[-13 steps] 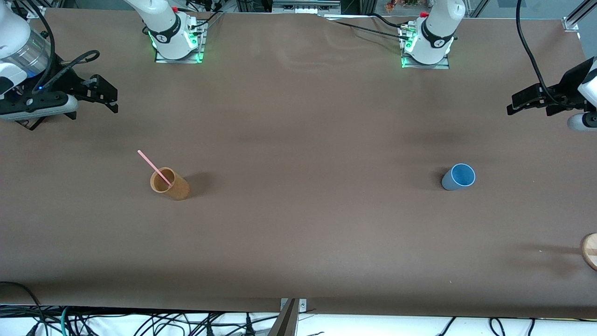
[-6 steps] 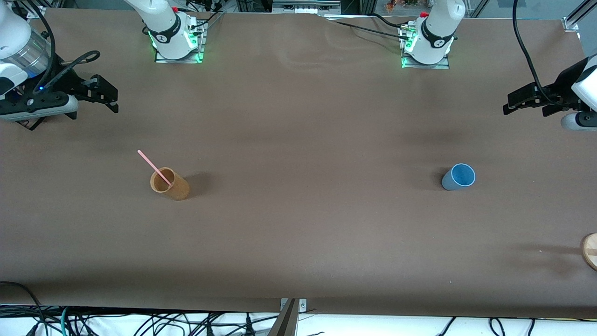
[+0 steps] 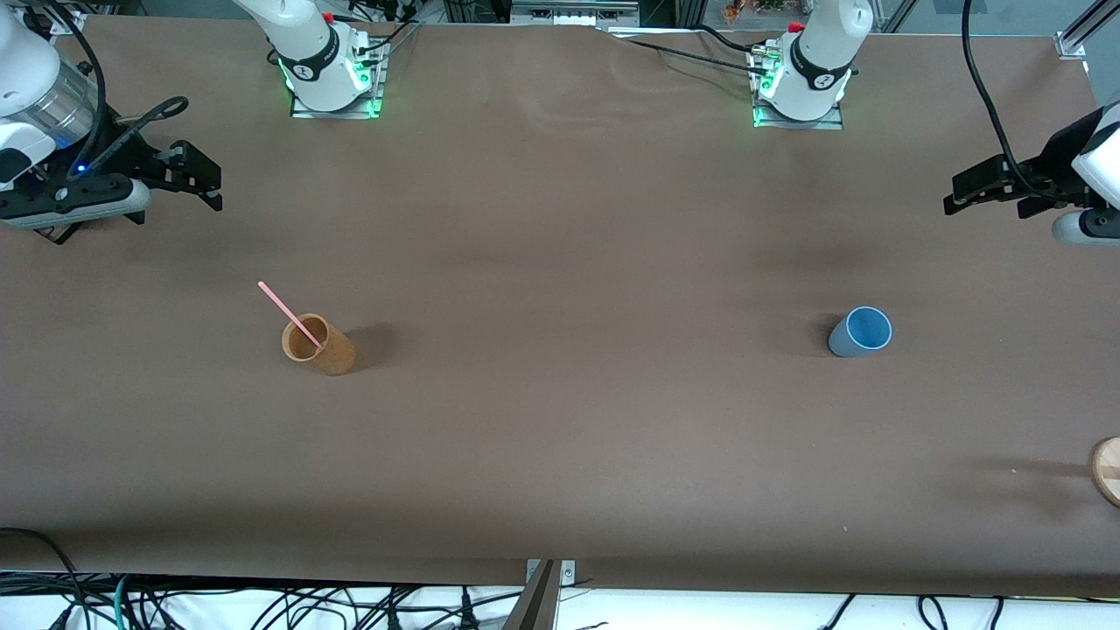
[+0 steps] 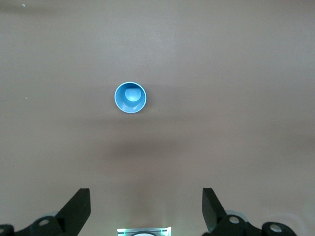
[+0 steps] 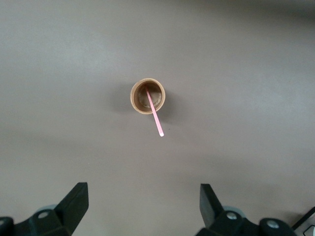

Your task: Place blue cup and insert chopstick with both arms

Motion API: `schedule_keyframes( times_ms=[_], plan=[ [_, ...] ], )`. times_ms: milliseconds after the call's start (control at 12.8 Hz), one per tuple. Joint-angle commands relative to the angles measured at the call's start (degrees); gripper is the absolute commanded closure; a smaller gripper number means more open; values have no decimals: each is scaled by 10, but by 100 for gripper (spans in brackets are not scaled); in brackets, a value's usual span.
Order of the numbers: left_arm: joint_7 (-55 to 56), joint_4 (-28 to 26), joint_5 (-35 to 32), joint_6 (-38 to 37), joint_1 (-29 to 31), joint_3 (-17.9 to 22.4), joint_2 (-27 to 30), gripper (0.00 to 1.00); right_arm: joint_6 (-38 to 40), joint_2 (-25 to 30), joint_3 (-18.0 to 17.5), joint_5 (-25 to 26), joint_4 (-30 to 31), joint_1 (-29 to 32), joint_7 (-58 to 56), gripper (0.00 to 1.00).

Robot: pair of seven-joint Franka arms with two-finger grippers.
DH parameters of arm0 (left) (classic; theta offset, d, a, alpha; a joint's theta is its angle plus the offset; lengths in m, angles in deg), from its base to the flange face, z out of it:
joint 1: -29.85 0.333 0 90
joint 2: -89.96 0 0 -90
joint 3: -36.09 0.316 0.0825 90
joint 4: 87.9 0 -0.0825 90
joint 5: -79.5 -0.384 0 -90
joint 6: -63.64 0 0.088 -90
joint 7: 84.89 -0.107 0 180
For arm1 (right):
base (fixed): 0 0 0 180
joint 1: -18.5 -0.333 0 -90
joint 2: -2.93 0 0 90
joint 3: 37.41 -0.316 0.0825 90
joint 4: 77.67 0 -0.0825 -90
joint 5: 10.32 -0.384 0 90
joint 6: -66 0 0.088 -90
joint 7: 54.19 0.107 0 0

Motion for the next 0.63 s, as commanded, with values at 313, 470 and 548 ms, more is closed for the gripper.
schedule_keyframes(
  times_ms=[313, 470, 548],
  plan=[
    [-8, 1, -8, 3, -4, 2, -3, 0, -3, 9, 1, 4, 14, 0, -10, 0],
    [-7, 1, -12, 3, -2, 2, -5, 0, -2, 10, 1, 4, 15, 0, -8, 0],
    [-6, 1, -12, 3, 0, 2, -5, 0, -1, 10, 1, 3, 16, -1, -7, 0]
  ],
)
